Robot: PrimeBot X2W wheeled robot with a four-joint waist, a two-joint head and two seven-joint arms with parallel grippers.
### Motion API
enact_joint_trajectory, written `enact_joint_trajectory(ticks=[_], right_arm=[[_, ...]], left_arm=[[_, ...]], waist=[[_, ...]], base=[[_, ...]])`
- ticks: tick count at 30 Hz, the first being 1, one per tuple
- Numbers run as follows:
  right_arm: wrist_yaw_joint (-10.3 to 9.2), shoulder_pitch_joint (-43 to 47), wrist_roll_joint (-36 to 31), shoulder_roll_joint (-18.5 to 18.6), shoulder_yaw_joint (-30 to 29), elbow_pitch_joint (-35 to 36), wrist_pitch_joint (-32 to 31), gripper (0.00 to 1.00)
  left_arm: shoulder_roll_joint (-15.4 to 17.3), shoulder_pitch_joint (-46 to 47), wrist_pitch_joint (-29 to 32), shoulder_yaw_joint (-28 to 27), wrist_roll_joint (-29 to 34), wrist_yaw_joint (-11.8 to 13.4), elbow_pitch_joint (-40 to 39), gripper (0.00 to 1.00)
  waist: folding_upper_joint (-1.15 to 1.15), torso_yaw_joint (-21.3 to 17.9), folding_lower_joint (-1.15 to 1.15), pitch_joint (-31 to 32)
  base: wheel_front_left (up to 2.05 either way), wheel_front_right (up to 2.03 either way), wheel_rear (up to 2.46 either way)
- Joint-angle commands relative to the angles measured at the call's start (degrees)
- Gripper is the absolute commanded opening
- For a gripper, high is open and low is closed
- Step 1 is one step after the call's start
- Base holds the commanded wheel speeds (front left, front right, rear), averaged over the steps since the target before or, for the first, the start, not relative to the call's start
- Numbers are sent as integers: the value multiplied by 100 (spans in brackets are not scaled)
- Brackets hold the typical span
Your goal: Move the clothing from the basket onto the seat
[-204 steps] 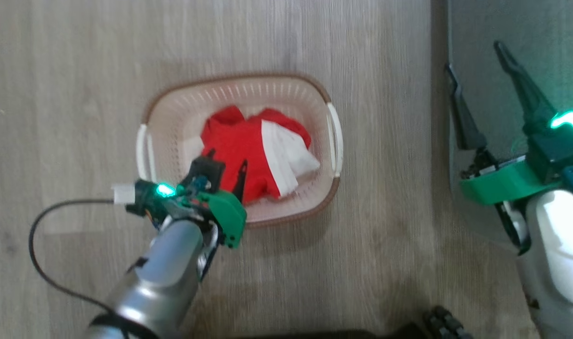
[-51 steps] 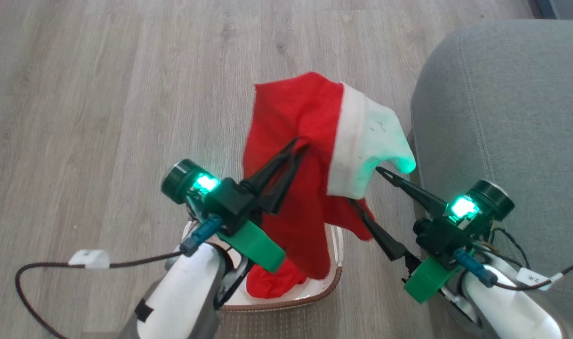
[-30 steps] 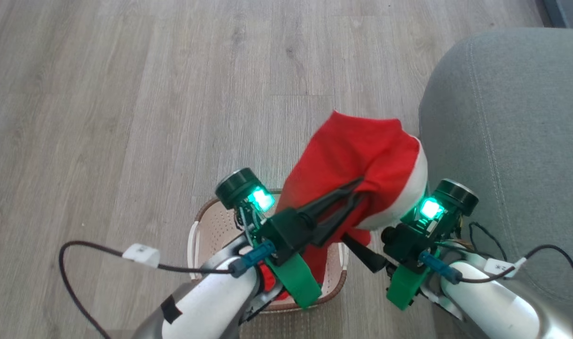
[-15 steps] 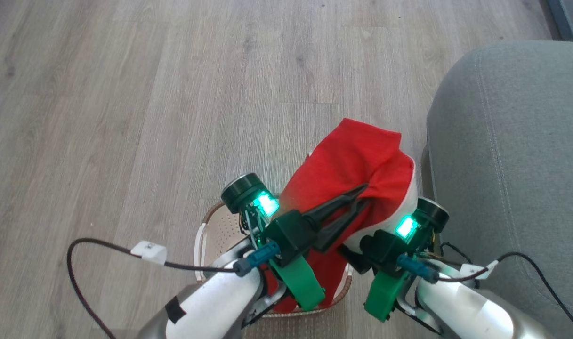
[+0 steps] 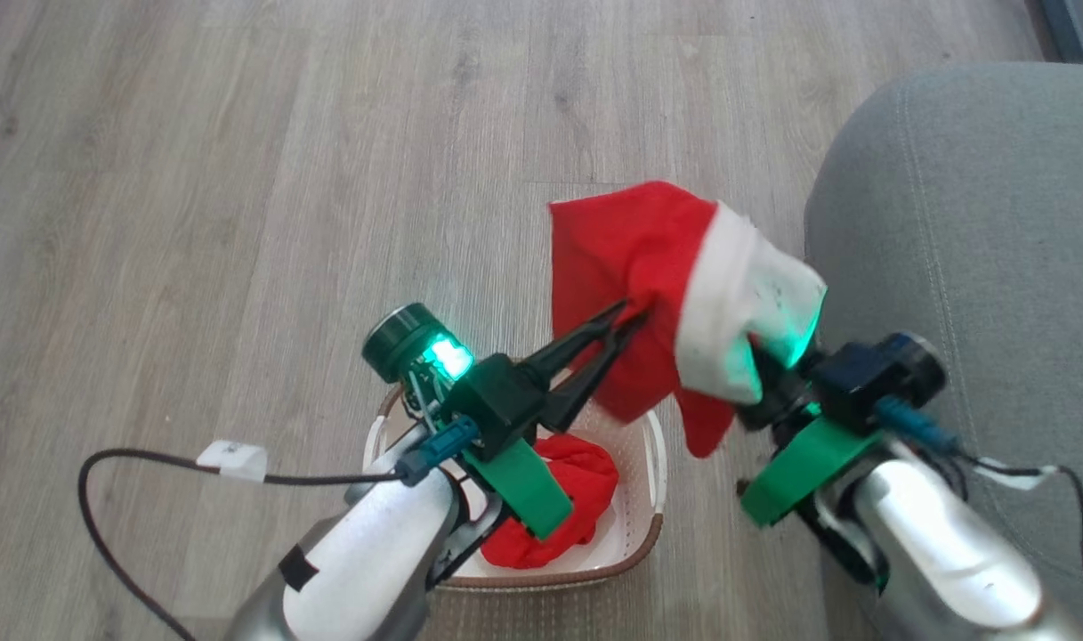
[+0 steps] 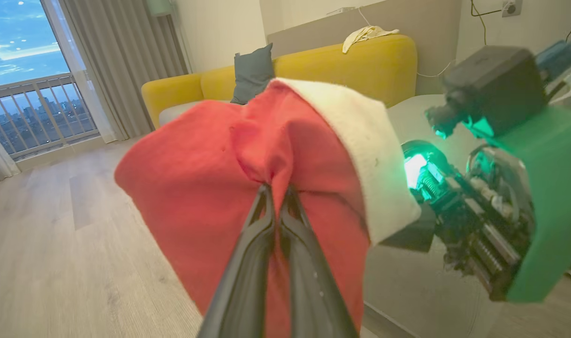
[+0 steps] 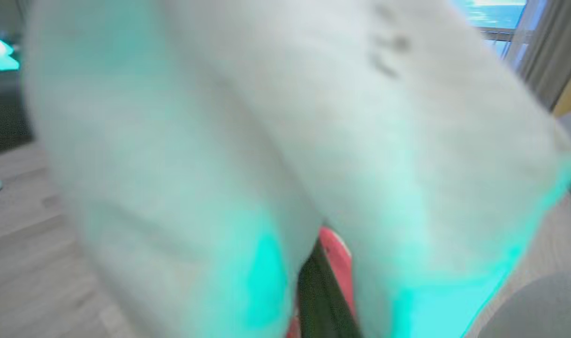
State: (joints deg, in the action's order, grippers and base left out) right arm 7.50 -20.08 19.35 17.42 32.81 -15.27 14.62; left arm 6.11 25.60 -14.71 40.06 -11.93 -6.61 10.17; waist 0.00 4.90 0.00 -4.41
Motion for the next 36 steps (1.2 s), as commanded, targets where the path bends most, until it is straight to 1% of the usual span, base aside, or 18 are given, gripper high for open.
enact_joint_trajectory(ticks=[1,6,10,20,22,23,24,26,36], right_arm=[[-1,-10,81,-116,-250,301,38,0],[-1,118,242,-301,-776,568,38,0],[-1,189,402,-432,-1049,726,38,0],[-1,283,786,-601,-1204,850,38,0],[-1,286,799,-611,-1195,850,38,0],[-1,286,798,-612,-1191,852,38,0],[-1,286,798,-613,-1191,854,38,0],[-1,285,801,-614,-1196,855,38,0],[-1,235,829,-589,-1492,934,38,0]], left_arm=[[17,84,-29,-281,68,36,-119,0],[-24,-32,-29,-293,91,-2,12,0],[-60,-73,-29,-225,153,-33,97,0],[-172,-205,-29,32,184,-74,254,0],[-199,-239,-29,40,186,-76,275,32],[-212,-252,-29,44,196,-77,284,42],[-222,-264,-29,47,208,-78,293,60],[-236,-286,-29,58,258,-80,356,100],[-269,-439,-29,-142,432,-82,600,100]], waist=[[0,-15,0,-1],[0,-33,0,-4],[0,-29,0,-16],[0,20,0,-69],[0,30,0,-83],[0,36,0,-91],[0,42,0,-98],[0,51,0,-106],[0,14,0,-76]], base=[[0,0,0],[0,0,0],[0,0,0],[0,0,0],[0,0,0],[0,0,0],[0,0,0],[0,0,0],[0,0,0]])
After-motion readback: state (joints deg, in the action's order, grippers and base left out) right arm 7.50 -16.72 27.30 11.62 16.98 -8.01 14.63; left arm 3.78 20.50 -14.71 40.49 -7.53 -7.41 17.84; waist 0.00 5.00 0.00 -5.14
